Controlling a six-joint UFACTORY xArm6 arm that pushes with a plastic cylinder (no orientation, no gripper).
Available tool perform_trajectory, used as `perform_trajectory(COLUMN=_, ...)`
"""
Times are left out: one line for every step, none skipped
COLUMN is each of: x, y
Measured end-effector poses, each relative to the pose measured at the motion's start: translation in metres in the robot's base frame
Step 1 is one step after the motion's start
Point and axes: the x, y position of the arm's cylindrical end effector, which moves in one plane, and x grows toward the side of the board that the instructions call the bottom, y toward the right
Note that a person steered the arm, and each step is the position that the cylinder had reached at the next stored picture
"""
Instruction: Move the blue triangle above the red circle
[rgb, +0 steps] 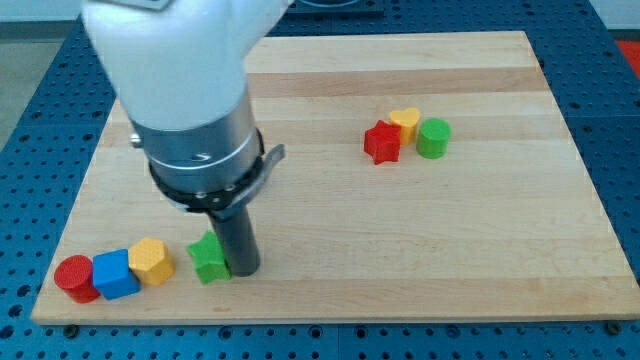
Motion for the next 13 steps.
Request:
perform_trajectory(x=0.000, y=0.000)
perform_trajectory(x=-0.004, y=0.015)
perform_trajectory(x=-0.041, y=0.017)
perform_trajectory(x=-0.092, y=0.017)
perform_trajectory(x=-0.124, y=-0.008)
perform_trajectory(x=-0.125, y=-0.064)
perform_trajectory(x=-0.126, y=-0.048)
perform_trajectory(x=-0.145, y=-0.019)
perform_trajectory(x=-0.171, y=-0.017)
perform_trajectory(x=-0.185, y=-0.046)
perform_trajectory(x=-0.185, y=-0.058)
perform_trajectory(x=-0.185, y=-0.063)
perform_trajectory(x=-0.185, y=-0.066)
